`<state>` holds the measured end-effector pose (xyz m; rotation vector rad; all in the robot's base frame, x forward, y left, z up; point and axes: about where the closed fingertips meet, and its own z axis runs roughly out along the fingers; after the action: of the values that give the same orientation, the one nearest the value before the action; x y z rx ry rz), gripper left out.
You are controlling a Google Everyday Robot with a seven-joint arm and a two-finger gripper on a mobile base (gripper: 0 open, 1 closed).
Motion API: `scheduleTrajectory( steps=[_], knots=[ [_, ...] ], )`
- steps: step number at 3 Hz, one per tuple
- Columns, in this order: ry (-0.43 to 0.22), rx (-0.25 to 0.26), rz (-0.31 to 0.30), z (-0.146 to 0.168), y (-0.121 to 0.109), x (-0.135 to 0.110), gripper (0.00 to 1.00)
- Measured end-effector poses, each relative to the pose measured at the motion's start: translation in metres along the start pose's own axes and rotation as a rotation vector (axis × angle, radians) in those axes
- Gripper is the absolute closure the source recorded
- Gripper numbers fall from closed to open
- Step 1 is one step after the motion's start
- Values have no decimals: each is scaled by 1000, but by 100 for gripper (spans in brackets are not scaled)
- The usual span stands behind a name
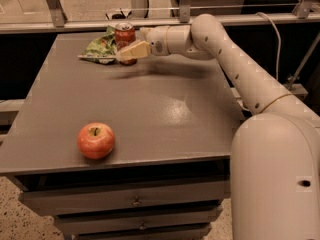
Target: Move coke can near green jalapeno chip bag
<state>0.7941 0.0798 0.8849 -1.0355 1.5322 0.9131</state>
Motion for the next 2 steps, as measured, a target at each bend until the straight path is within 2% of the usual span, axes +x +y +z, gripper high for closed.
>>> scheduleTrajectory(
  steps=[1, 2],
  knots=[
    [5, 70, 4, -42, -10, 3, 0],
    [-25, 246, 4, -139, -23, 5, 0]
  ],
)
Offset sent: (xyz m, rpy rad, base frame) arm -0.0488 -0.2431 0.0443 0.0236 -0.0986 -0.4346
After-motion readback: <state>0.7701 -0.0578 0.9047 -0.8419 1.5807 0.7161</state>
